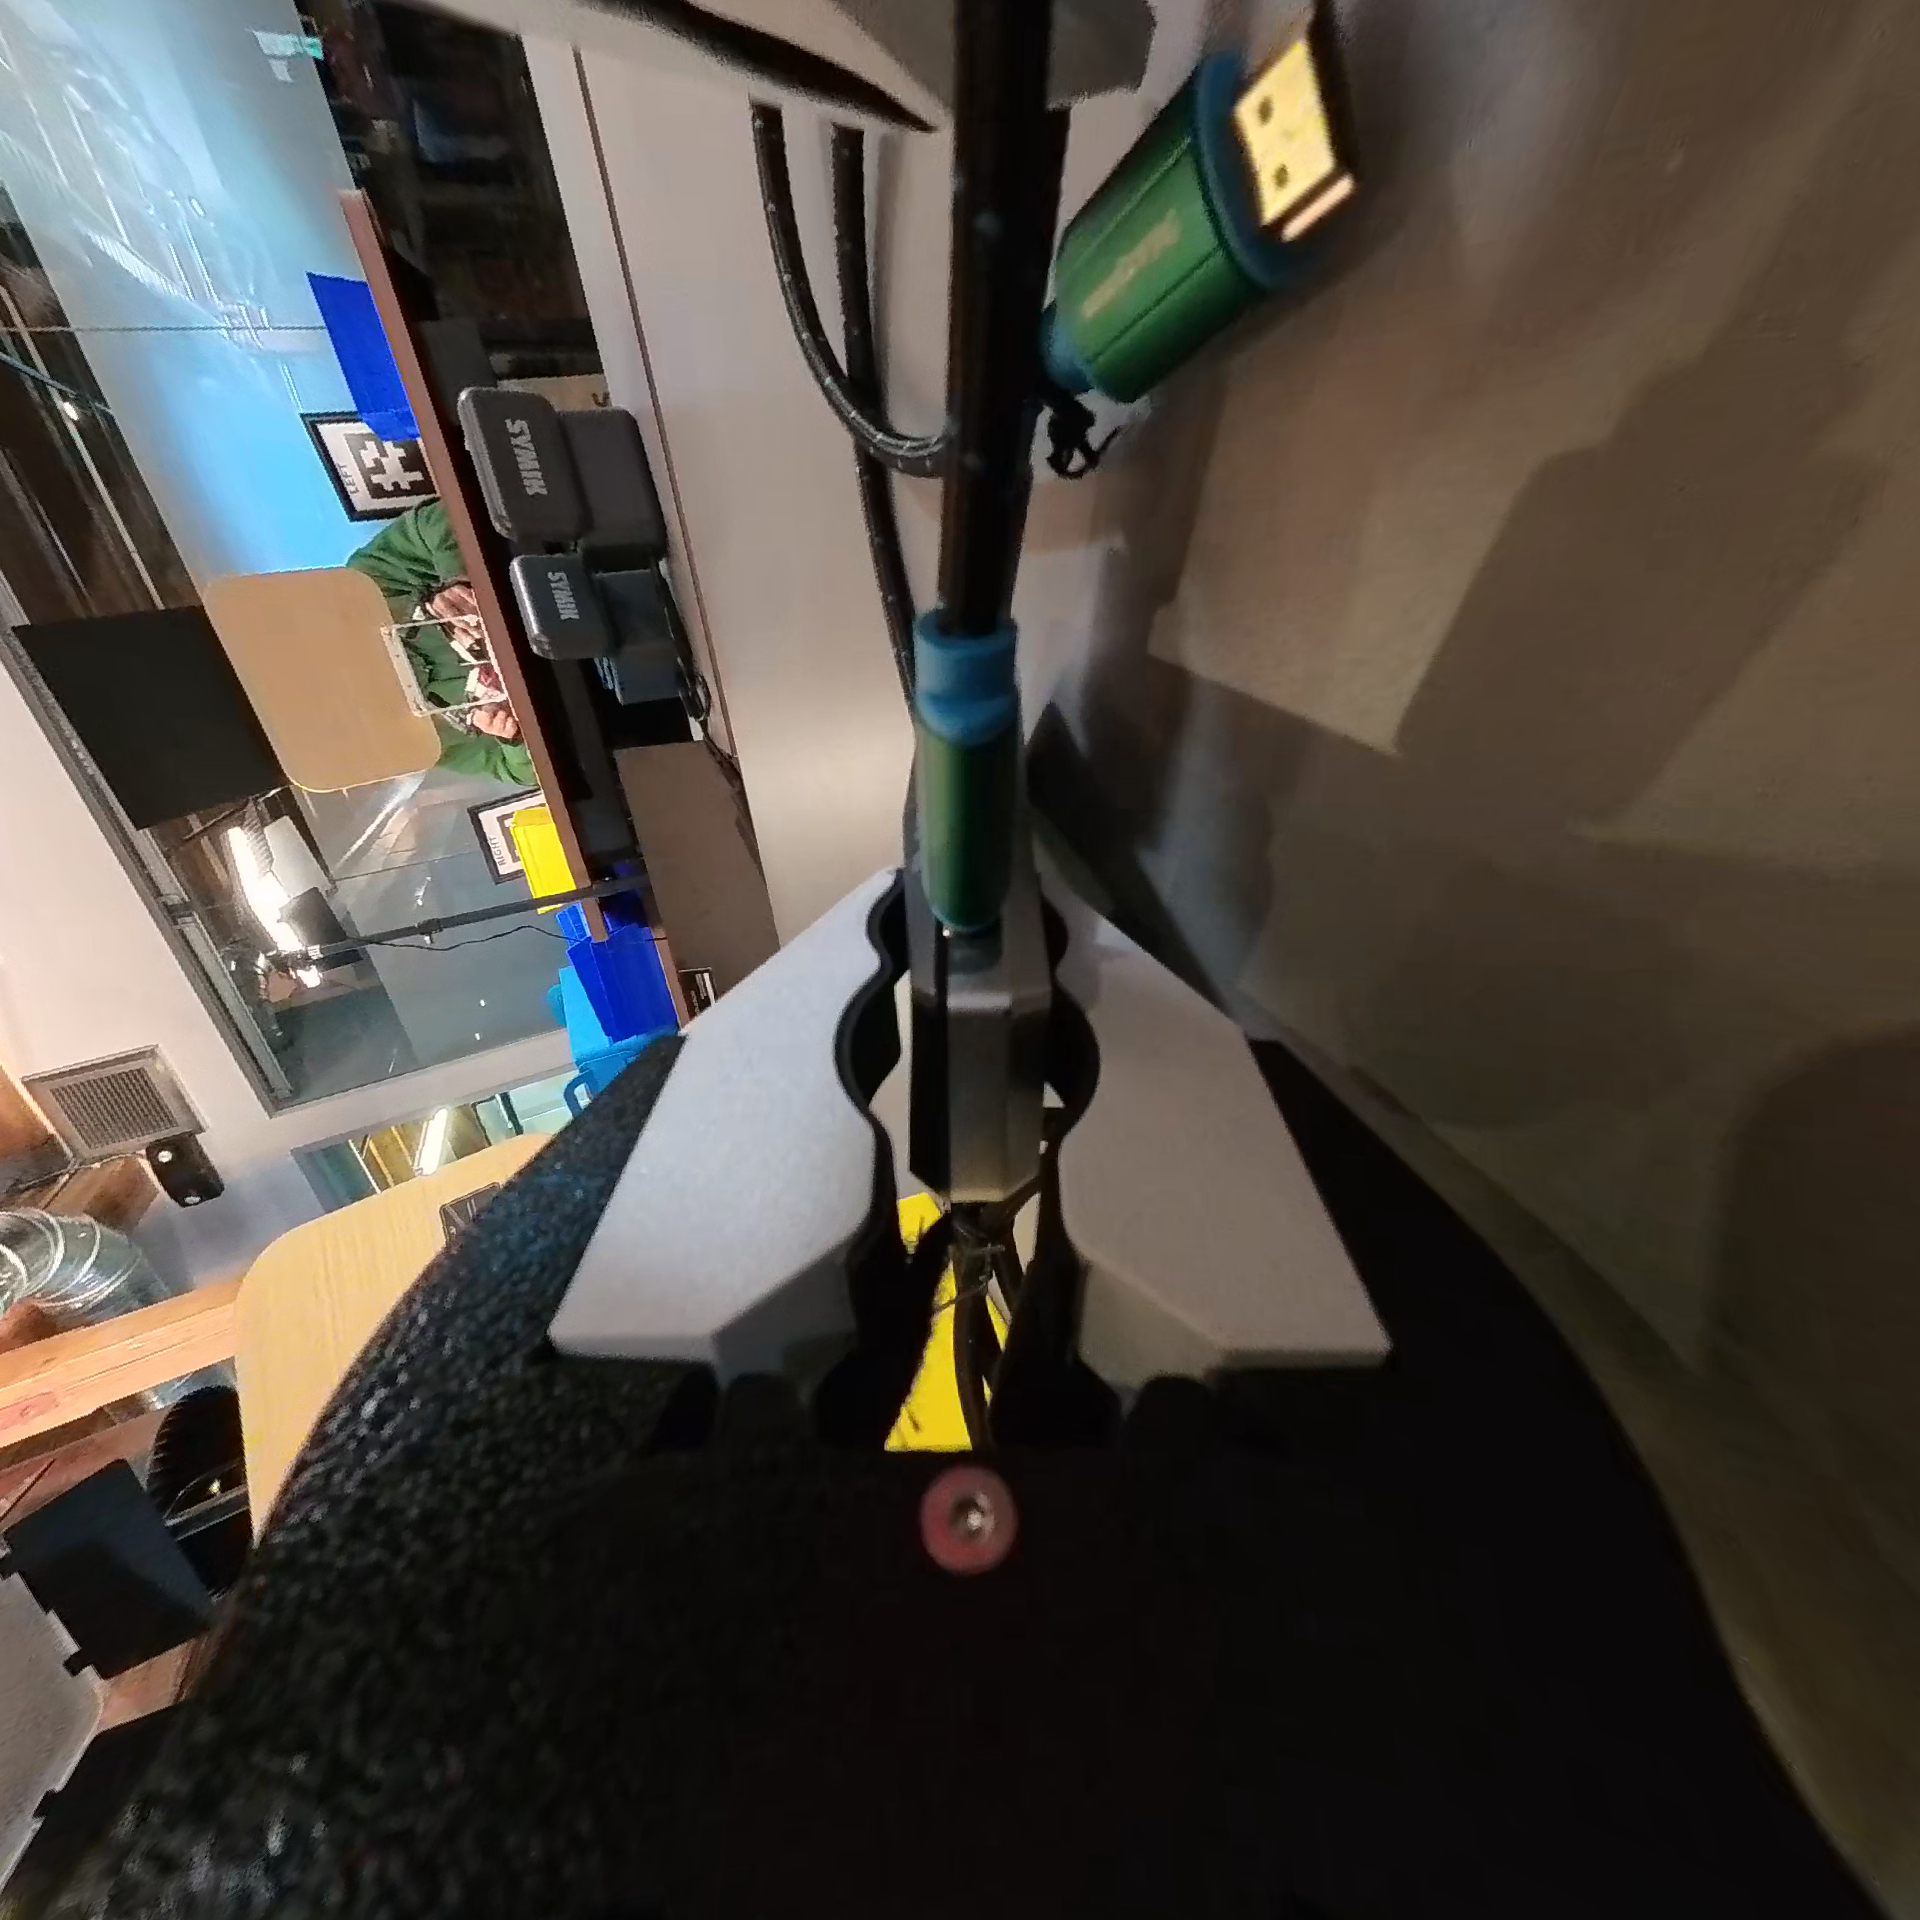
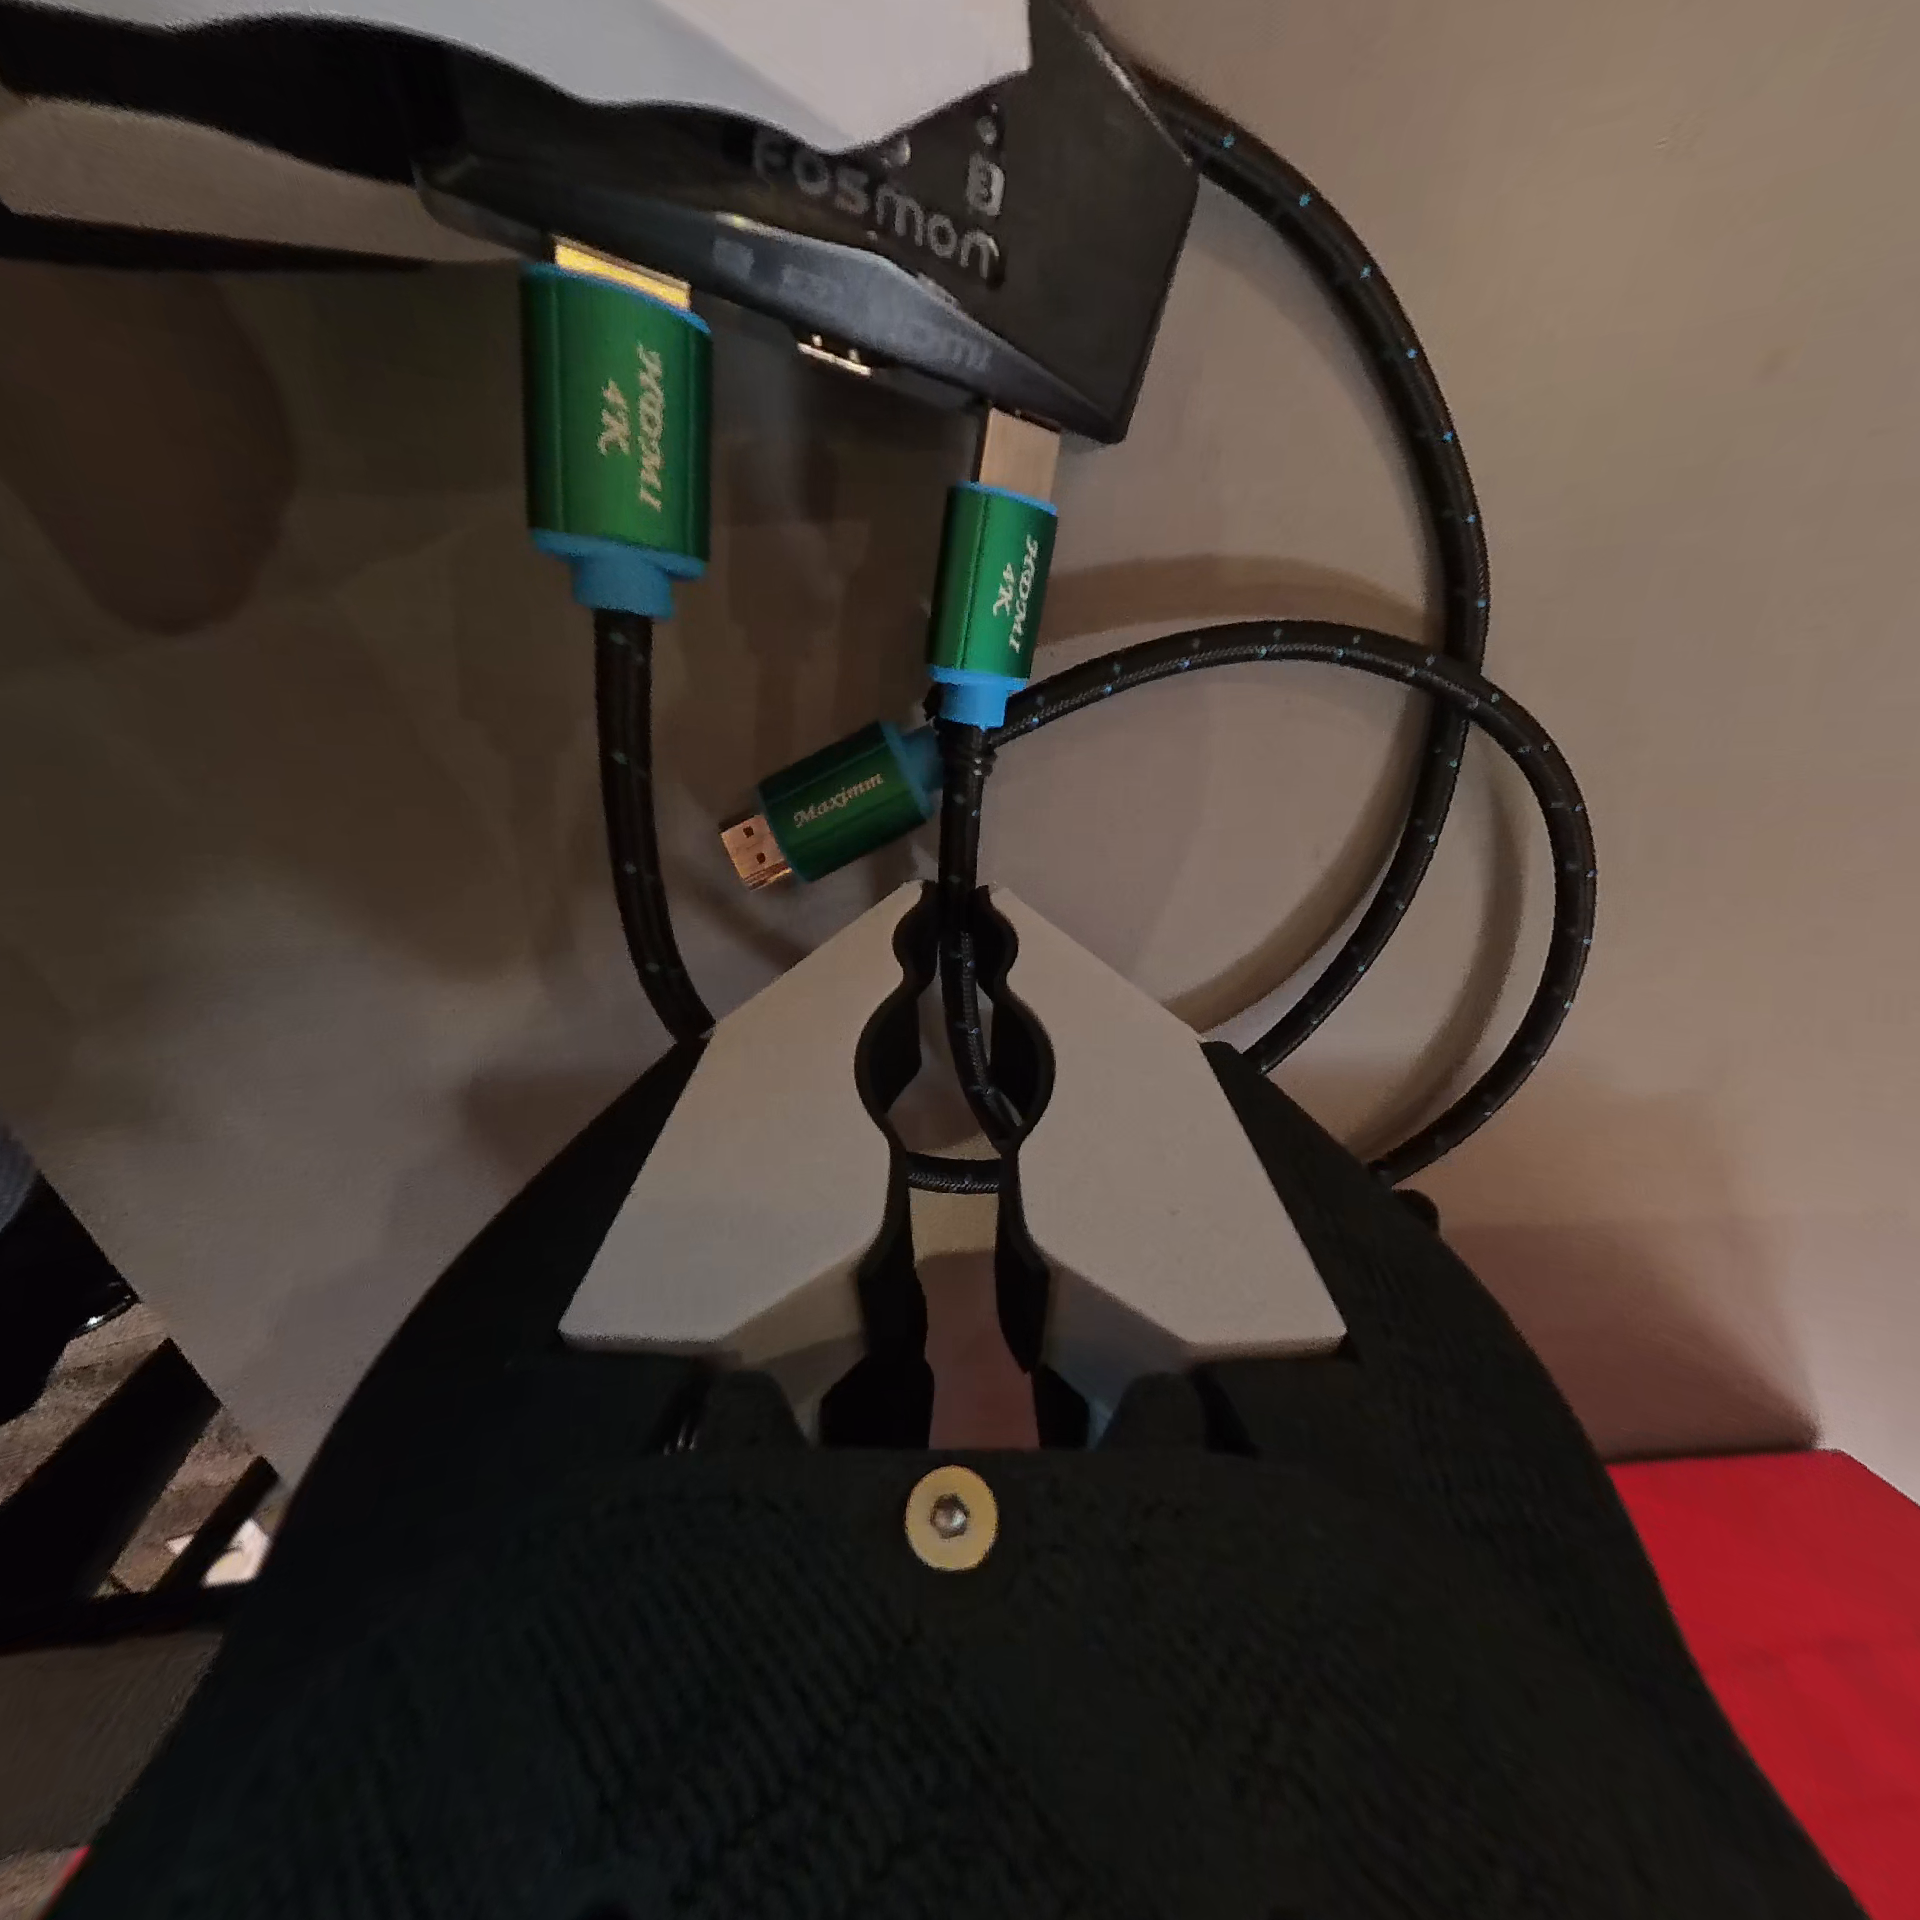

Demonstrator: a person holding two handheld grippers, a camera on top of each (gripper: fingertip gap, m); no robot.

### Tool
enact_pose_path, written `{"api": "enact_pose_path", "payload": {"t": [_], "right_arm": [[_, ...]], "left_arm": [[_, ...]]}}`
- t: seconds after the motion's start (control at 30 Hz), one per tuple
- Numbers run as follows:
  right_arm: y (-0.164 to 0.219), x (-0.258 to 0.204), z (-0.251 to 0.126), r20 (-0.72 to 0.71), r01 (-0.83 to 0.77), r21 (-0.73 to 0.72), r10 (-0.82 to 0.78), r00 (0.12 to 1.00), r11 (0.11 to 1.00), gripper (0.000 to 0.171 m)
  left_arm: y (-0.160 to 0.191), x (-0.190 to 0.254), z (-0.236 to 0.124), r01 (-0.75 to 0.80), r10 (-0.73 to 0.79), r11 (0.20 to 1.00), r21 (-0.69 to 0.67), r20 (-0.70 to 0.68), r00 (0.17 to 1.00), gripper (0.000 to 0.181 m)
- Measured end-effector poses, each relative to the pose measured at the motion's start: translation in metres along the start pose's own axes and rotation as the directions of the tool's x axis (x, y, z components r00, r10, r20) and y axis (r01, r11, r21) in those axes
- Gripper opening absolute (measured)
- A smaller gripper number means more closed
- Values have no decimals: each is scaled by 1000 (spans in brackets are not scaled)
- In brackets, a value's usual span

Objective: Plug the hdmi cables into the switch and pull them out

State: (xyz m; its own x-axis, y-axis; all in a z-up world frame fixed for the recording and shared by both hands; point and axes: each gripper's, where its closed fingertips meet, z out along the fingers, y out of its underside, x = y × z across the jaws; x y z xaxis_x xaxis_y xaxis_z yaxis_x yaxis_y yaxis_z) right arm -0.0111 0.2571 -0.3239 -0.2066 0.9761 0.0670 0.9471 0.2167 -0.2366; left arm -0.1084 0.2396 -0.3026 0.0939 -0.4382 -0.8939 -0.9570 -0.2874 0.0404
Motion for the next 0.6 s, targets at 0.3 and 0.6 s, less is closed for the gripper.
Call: {"api": "enact_pose_path", "payload": {"t": [0.3, 0.6], "right_arm": [[-2, 0, -2, -2, 7, -5, -7, 1000, 1000, 4], [-1, 2, 2, -1, -5, -8, 5, 1000, 1000, 4]], "left_arm": [[0, 0, 0, -15, 15, 1000, -3, 4, 1000, 19], [0, 0, -1, -18, 18, 1000, -4, 5, 1000, 19]]}}
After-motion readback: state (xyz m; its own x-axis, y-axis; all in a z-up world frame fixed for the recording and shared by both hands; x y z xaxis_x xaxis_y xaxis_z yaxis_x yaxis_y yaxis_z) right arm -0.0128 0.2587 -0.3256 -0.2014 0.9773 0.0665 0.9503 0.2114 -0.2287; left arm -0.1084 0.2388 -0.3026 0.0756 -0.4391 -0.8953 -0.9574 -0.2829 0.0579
